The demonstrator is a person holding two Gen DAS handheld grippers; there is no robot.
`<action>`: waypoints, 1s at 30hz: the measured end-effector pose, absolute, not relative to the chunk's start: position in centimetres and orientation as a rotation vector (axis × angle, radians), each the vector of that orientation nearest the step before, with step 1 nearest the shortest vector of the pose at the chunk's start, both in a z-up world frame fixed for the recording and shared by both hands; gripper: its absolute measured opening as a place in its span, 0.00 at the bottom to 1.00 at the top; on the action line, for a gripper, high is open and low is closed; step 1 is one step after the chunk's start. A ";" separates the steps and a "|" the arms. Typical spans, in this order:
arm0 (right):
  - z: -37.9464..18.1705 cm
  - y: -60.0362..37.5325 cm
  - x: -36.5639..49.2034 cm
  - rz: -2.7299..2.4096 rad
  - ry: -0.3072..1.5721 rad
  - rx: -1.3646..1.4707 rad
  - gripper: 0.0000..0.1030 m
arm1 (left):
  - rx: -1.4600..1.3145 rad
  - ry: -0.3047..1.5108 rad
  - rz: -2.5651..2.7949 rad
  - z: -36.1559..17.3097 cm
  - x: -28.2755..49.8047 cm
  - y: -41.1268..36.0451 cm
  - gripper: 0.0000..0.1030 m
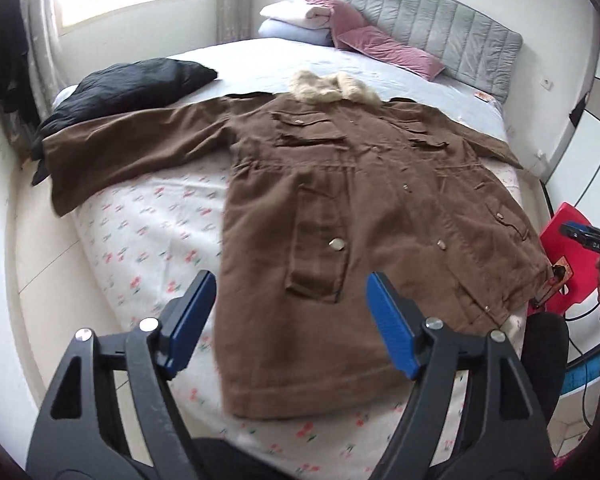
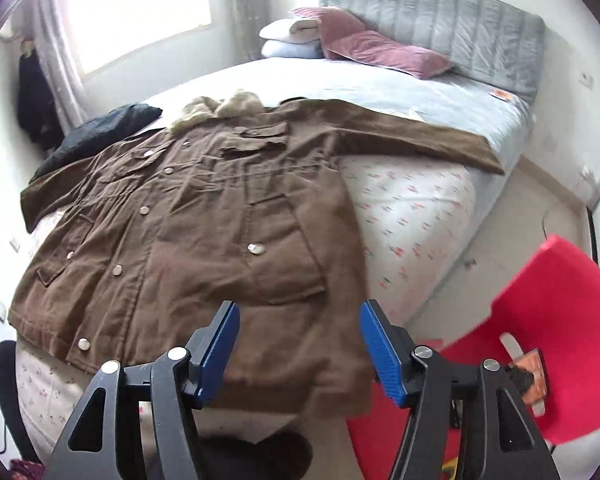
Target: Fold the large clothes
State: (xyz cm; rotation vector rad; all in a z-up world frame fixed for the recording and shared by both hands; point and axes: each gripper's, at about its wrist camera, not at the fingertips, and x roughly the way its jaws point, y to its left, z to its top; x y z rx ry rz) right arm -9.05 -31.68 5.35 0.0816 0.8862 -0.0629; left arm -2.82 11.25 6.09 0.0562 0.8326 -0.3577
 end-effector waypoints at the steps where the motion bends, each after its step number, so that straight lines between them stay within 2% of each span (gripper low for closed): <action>1: 5.1 -30.2 -7.3 -0.032 0.897 0.050 0.65 | 0.073 0.825 -0.386 5.7 -2.0 9.7 0.77; 5: 2.7 -26.2 -1.5 0.066 0.966 0.039 0.65 | 0.107 0.847 -0.460 2.3 1.3 5.5 0.77; 7: 0.3 -25.0 0.0 0.105 1.029 0.068 0.65 | 0.155 0.931 -0.458 -0.8 2.3 4.4 0.77; 9: -3.5 -23.9 0.5 0.139 1.174 0.091 0.66 | 0.186 1.093 -0.476 -4.7 2.6 4.6 0.77; 10: -5.2 -23.4 -0.2 0.133 1.223 0.061 0.66 | 0.199 1.053 -0.495 -4.9 1.6 5.0 0.77; 11: -5.0 -22.6 -1.1 0.133 1.188 0.000 0.67 | 0.229 1.025 -0.525 -4.6 0.5 5.3 0.77; 13: -4.3 -21.7 -2.6 0.136 1.225 -0.069 0.67 | 0.261 1.086 -0.569 -3.8 -0.9 5.8 0.77; 14: -4.0 -21.5 -3.2 0.138 1.247 -0.086 0.67 | 0.220 1.153 -0.603 -3.5 -1.2 6.6 0.77; 16: -3.1 -21.2 -3.7 0.137 1.268 -0.108 0.67 | 0.139 1.173 -0.631 -2.0 -1.6 8.5 0.77; 23: 3.2 -20.3 -0.9 0.144 1.122 0.011 0.70 | -0.007 1.002 -0.367 2.5 1.1 15.6 0.80; 25: 4.7 -19.1 0.9 0.153 1.078 0.002 0.74 | -0.059 0.955 -0.271 2.7 2.8 17.9 0.80; 30: 6.5 -16.6 6.4 0.181 1.008 0.004 0.75 | -0.213 0.891 -0.067 1.7 7.1 23.7 0.80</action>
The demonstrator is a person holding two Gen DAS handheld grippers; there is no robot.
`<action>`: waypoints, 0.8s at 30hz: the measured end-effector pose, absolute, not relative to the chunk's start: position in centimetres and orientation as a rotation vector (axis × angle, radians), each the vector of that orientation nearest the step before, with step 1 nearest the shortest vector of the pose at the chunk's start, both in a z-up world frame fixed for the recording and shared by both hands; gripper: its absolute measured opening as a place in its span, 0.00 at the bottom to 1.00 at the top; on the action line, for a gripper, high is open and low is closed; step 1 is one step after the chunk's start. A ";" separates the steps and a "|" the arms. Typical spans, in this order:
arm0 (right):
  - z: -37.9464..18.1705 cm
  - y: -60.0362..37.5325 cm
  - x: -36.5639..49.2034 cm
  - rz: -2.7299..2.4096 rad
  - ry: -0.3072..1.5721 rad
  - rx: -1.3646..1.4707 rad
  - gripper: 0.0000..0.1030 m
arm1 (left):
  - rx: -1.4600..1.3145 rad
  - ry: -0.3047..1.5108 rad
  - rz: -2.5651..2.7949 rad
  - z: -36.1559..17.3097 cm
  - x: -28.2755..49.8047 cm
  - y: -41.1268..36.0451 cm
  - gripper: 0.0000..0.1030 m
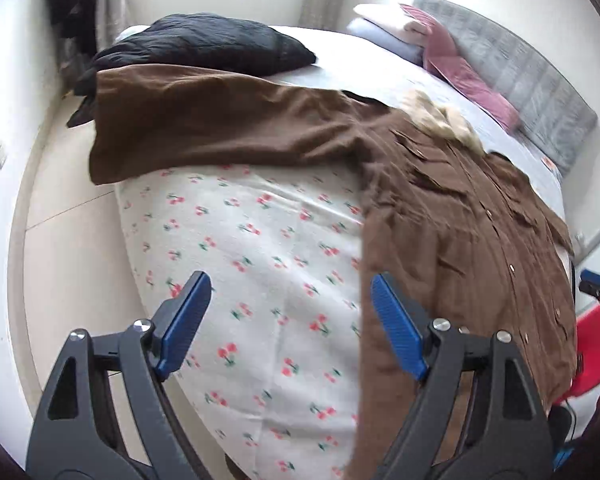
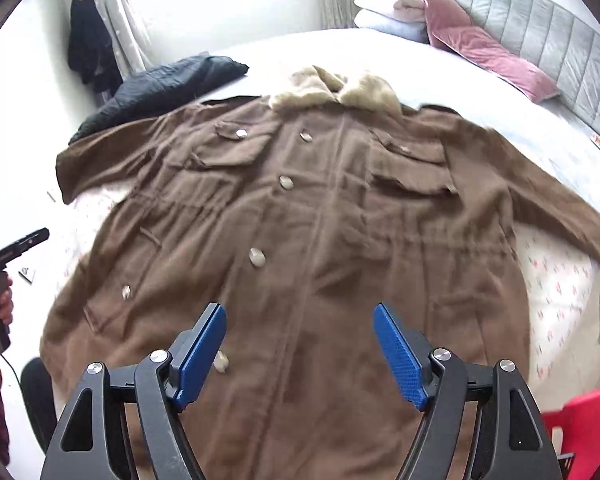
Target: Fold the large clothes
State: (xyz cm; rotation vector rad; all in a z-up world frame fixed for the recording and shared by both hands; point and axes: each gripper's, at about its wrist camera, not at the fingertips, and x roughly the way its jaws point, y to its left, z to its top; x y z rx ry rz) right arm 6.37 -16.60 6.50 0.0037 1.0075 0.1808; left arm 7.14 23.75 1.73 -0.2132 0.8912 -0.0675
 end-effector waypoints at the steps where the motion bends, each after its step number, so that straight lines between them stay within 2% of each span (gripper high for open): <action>1: 6.7 -15.9 7.2 0.187 1.001 -0.003 0.75 | -0.247 0.881 -0.037 1.4 8.1 24.9 0.80; 12: 3.5 -10.9 13.6 0.271 0.946 -0.011 0.75 | -0.676 0.801 0.153 -6.5 14.9 36.0 0.80; 20: 0.5 -10.3 14.1 0.299 0.938 -0.034 0.75 | -0.828 0.673 0.172 -9.3 18.2 40.2 0.80; 21: 0.3 -10.4 14.1 0.303 0.941 -0.037 0.75 | -0.858 0.648 0.170 -9.3 18.5 40.7 0.78; 22: 0.1 -10.3 14.0 0.306 0.946 -0.042 0.75 | -0.885 0.618 0.171 -9.3 18.4 41.3 0.69; 23: 0.0 -10.2 14.0 0.308 0.950 -0.049 0.75 | -0.905 0.589 0.175 -9.2 18.3 41.7 0.57; 24: -0.1 -10.2 14.0 0.307 0.954 -0.055 0.75 | -0.919 0.568 0.189 -9.0 18.2 42.2 0.50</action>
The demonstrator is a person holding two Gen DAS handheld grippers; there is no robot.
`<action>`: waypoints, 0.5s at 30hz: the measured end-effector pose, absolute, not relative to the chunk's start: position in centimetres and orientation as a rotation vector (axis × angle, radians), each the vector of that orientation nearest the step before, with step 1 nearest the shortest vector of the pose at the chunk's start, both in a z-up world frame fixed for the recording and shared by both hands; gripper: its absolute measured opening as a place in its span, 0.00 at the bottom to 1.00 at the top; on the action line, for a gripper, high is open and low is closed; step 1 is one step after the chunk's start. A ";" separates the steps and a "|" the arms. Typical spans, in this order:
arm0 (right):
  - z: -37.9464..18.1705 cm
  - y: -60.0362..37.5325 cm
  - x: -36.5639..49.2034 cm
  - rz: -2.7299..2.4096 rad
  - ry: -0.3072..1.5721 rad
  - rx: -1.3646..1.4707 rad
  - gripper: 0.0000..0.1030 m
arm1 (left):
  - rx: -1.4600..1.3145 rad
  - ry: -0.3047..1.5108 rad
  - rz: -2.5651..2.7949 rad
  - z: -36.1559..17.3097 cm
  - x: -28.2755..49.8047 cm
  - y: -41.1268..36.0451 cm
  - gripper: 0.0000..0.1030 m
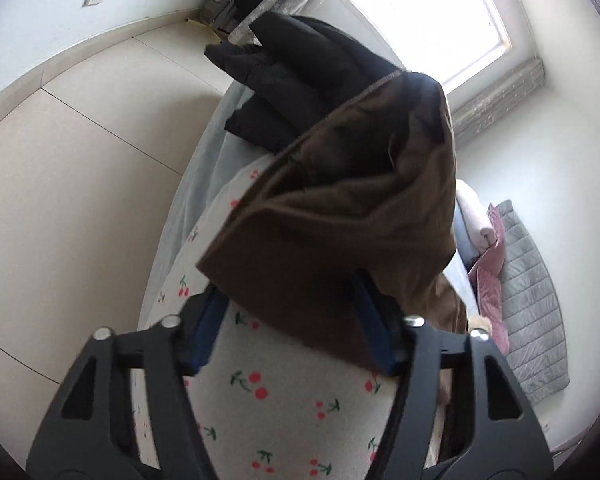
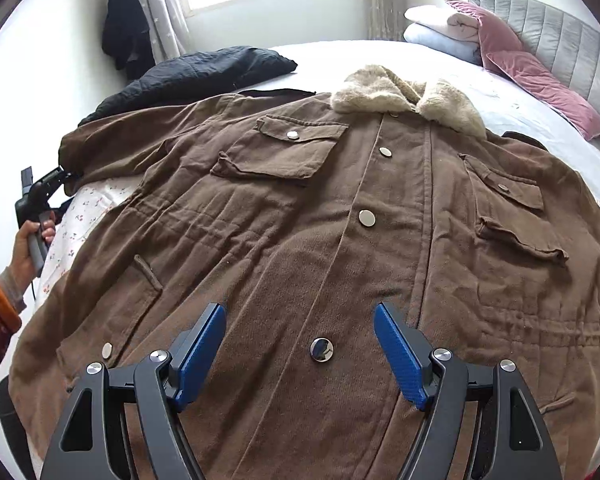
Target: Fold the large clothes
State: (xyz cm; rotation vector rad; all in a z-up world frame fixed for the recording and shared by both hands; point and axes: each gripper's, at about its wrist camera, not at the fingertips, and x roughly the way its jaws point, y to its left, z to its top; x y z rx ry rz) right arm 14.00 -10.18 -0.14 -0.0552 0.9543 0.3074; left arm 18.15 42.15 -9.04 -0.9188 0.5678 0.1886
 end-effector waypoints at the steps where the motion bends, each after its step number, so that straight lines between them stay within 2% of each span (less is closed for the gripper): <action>1: -0.2 -10.1 14.0 0.306 0.956 -0.060 0.75 | -0.926 0.551 0.204 -8.7 18.0 42.5 0.32; 2: -0.3 -10.0 14.0 0.304 0.957 -0.064 0.75 | -0.927 0.520 0.215 -8.1 17.6 42.7 0.15; 6: -0.4 -10.1 13.9 0.302 0.968 -0.067 0.75 | -0.859 0.422 0.193 -3.5 17.1 41.2 0.11; 15: -0.3 -11.7 14.1 0.289 0.979 0.009 0.75 | -0.537 0.278 -0.046 12.3 19.5 31.0 0.10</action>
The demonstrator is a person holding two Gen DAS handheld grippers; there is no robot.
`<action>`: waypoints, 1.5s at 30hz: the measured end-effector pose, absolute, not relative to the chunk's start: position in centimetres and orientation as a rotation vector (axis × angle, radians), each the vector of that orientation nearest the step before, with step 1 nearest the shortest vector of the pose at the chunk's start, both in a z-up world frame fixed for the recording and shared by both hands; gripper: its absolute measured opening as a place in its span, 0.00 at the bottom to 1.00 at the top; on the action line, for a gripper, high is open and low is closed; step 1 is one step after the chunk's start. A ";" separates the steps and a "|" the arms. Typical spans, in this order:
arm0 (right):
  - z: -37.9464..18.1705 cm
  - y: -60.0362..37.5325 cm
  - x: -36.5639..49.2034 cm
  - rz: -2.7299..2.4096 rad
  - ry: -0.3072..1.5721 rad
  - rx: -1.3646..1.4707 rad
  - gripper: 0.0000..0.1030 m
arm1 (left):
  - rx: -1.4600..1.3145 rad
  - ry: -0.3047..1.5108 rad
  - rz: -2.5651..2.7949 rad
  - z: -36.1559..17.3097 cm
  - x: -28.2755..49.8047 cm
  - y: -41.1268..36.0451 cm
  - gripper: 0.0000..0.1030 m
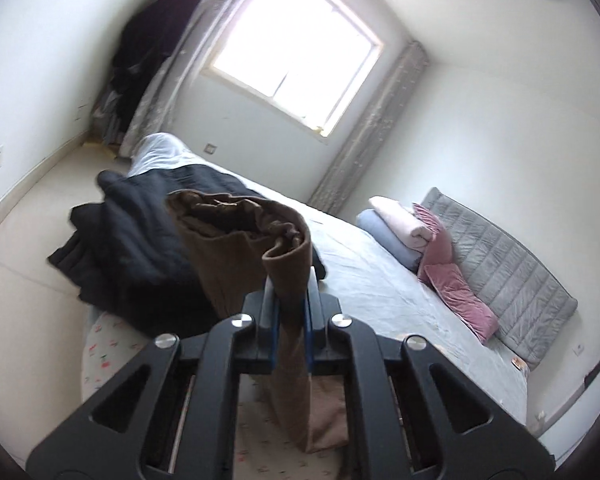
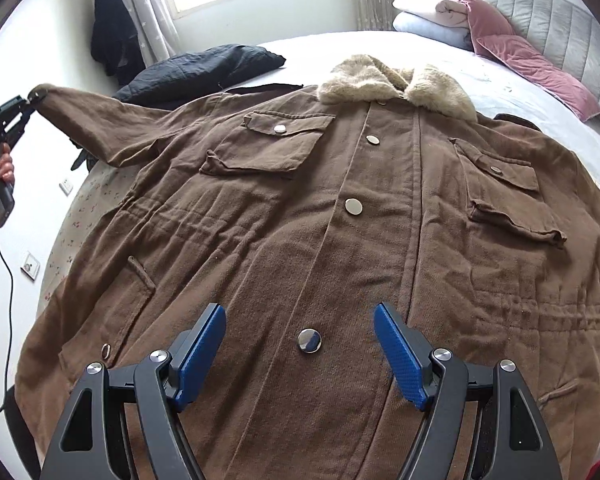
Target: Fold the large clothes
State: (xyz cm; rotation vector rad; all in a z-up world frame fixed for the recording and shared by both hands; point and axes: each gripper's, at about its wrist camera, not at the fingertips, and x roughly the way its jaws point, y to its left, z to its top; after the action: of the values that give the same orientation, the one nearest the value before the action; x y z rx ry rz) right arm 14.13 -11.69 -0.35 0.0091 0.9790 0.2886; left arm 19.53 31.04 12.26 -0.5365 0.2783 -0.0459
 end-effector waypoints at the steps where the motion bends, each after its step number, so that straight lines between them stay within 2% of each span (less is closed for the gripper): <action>1: -0.3 -11.9 14.2 0.286 0.977 0.018 0.75 | -0.516 0.276 -0.081 13.7 20.1 29.4 0.10; 8: 0.0 -13.5 14.3 0.258 0.964 0.068 0.75 | -0.370 0.306 -0.318 18.7 23.5 16.6 0.10; 16: -0.5 -16.3 15.0 0.231 0.971 0.216 0.75 | -0.223 0.416 -0.588 18.1 25.4 2.0 0.10; 18: -0.8 -17.1 15.3 0.219 0.976 0.249 0.75 | -0.207 0.485 -0.722 17.4 25.6 -0.8 0.17; 19: -1.0 -17.5 15.3 0.211 0.978 0.262 0.75 | -0.204 0.529 -0.775 17.1 25.8 -1.8 0.26; 22: -1.3 -18.7 15.4 0.180 0.983 0.293 0.75 | -0.200 0.532 -0.810 16.8 24.9 -1.5 0.38; 28: -1.3 -20.8 15.6 0.162 0.989 0.417 0.75 | -0.158 0.599 -0.590 13.5 26.4 4.1 0.39; 30: -1.1 -21.2 15.7 0.177 0.992 0.475 0.75 | -0.146 0.651 -0.530 10.8 27.0 6.3 0.28; 32: -0.9 -21.8 16.3 0.199 1.001 0.566 0.75 | -0.143 0.726 -0.496 7.6 27.8 7.8 0.12; 35: -0.5 -22.5 18.6 0.227 1.014 0.679 0.75 | -0.155 0.798 -0.457 3.7 28.8 9.5 0.10; 39: -1.1 -22.0 24.0 0.237 1.009 0.680 0.75 | -0.244 0.808 -0.427 1.1 29.5 11.8 0.10; 42: -3.2 -21.4 28.3 0.174 1.023 0.637 0.71 | -0.270 0.811 -0.415 0.5 30.1 12.2 0.10; 44: -5.2 -20.8 30.4 0.137 1.049 0.638 0.57 | -0.254 0.800 -0.398 0.7 30.2 12.3 0.10; 45: -5.9 -20.4 31.1 0.119 1.060 0.627 0.37 | -0.245 0.792 -0.387 0.8 30.4 12.3 0.10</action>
State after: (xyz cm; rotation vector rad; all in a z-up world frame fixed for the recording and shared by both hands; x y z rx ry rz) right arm 31.12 -20.43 -5.86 0.6274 1.0596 0.1193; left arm 30.37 12.30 0.81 -0.2448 0.7917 -0.3869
